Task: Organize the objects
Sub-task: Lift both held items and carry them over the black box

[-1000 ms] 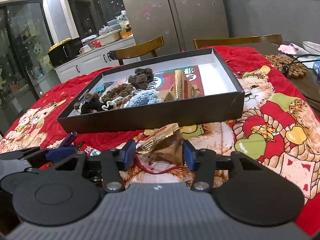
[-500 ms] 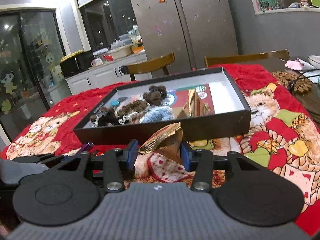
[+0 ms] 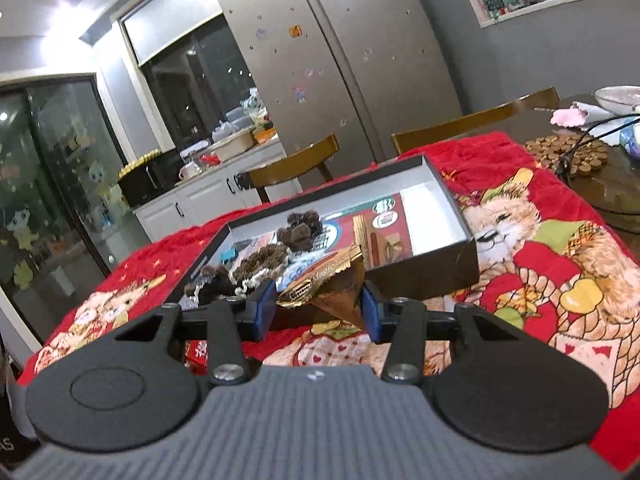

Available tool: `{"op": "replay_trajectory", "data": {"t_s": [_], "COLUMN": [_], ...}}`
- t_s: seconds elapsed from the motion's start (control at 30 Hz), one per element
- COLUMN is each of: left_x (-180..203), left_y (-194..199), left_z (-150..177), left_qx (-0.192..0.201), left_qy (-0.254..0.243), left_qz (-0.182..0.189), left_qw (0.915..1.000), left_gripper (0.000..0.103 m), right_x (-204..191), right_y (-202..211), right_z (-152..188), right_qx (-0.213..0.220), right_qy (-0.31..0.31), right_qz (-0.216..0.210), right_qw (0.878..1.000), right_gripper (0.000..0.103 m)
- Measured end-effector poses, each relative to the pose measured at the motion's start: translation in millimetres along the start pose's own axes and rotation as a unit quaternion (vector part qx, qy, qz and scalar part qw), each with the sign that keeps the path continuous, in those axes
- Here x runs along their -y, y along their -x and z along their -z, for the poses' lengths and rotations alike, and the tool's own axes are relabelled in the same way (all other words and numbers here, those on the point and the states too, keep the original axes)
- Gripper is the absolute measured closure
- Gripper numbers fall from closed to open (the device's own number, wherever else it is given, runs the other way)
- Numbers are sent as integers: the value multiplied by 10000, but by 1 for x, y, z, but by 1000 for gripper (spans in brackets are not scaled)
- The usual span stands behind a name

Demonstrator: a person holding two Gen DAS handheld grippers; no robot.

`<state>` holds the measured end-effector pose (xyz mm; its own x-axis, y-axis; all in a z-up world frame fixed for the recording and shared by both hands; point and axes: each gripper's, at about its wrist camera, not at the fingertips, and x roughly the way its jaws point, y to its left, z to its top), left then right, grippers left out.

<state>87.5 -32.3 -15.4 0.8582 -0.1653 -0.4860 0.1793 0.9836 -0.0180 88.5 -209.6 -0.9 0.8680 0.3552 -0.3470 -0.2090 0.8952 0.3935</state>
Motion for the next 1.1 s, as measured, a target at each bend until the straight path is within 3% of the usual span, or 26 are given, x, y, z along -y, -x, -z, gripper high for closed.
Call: {"op": "replay_trajectory", "data": {"t_s": [0.37, 0.47, 0.53, 0.8, 0.9, 1.03, 1.1], "left_x": [3, 11, 16, 10, 5, 3, 3], "left_y": [4, 6, 9, 17, 8, -5, -11], "left_z": [0, -3, -6, -63, -91, -119, -126], "left_qx": [137, 197, 220, 152, -144, -240, -227], "left_qy": [-106, -267, -367, 29, 195, 428, 589], "left_qz": [194, -70, -182, 193, 610, 818, 751], "left_qw": [9997, 9994, 9989, 9997, 9978, 9954, 9952], "left_gripper": [18, 18, 18, 18, 18, 18, 18], "right_x": [7, 9, 16, 16, 17, 25, 31], "right_y": [7, 6, 5, 6, 1, -13, -22], "right_z": [-10, -13, -21, -67, -84, -100, -105], "right_qx": [294, 483, 468, 277, 320, 257, 174], "right_qy": [-118, -67, -303, -698, -724, -894, -1051], "right_qz": [51, 477, 473, 314, 236, 231, 159], "right_qw": [9995, 9977, 9973, 9967, 9966, 9954, 9942], "right_gripper": [55, 55, 55, 55, 55, 55, 55]}}
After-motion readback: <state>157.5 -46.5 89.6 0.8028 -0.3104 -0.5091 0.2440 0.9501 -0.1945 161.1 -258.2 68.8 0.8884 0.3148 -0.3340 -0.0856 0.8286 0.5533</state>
